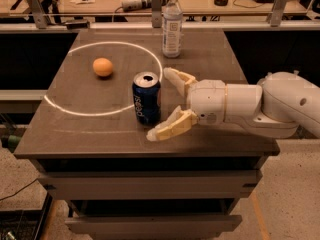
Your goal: Knock pepsi can over
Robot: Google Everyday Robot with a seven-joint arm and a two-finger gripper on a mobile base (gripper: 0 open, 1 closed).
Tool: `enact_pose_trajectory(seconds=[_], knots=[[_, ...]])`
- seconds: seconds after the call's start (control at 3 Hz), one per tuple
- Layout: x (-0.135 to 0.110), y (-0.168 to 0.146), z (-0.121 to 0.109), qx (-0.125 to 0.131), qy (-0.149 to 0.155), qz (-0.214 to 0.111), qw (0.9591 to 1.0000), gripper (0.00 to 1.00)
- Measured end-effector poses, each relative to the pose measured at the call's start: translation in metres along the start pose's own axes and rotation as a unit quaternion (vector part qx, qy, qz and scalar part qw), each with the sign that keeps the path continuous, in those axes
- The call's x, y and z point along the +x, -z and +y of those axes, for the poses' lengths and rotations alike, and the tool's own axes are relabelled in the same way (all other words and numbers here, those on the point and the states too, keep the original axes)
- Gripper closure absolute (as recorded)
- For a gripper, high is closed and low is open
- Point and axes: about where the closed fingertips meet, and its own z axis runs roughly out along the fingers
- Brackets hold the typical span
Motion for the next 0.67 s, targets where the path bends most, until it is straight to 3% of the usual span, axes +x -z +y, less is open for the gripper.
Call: enact_pose_trajectory(seconds=[0.33,0.67], knots=[[0.008,-0.012,-0.008,0.0,-0.006,-0.01,0.9999,0.0],[0.018,-0.017,-0.02,0.004,-0.012,-0.015,0.9998,0.15]])
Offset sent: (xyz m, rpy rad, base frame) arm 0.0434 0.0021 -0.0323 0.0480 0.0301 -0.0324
